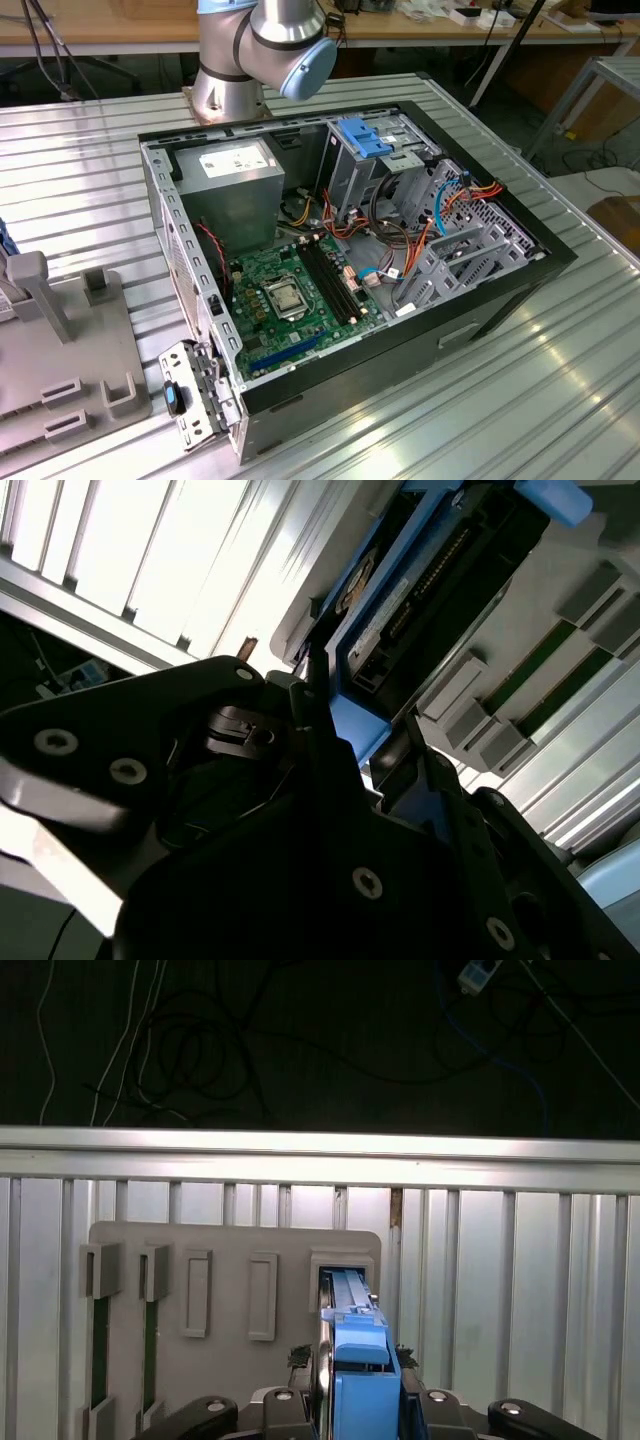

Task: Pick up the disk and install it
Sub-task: 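Pick up the disk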

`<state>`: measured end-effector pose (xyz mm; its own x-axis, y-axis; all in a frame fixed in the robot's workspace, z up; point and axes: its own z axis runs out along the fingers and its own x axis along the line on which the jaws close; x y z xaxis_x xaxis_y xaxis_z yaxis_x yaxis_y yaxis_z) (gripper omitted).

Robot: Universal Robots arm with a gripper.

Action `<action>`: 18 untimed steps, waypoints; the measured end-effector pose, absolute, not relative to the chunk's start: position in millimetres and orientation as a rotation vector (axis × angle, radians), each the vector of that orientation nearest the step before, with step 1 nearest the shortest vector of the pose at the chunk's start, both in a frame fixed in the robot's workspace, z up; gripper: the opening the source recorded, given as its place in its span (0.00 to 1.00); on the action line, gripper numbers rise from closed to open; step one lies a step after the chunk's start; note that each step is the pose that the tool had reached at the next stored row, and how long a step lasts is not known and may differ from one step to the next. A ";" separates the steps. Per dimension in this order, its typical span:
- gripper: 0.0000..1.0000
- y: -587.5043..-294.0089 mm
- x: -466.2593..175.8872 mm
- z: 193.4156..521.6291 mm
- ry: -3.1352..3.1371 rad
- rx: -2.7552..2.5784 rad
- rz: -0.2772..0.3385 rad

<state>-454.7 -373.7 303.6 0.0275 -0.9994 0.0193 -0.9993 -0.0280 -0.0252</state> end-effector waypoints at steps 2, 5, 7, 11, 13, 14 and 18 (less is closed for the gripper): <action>0.42 -373.9 -454.7 303.4 2.187 -2.248 -0.049; 0.42 -375.6 -454.9 303.5 2.187 -2.249 -0.049; 0.42 -377.1 -455.3 303.5 2.187 -2.248 -0.049; 0.42 -377.1 -455.2 303.3 2.187 -2.248 -0.049; 0.41 -377.1 -455.3 303.3 2.187 -2.248 -0.049; 0.41 -377.1 -455.2 303.3 2.187 -2.248 -0.049; 0.37 -377.1 -455.3 303.2 2.187 -2.248 -0.049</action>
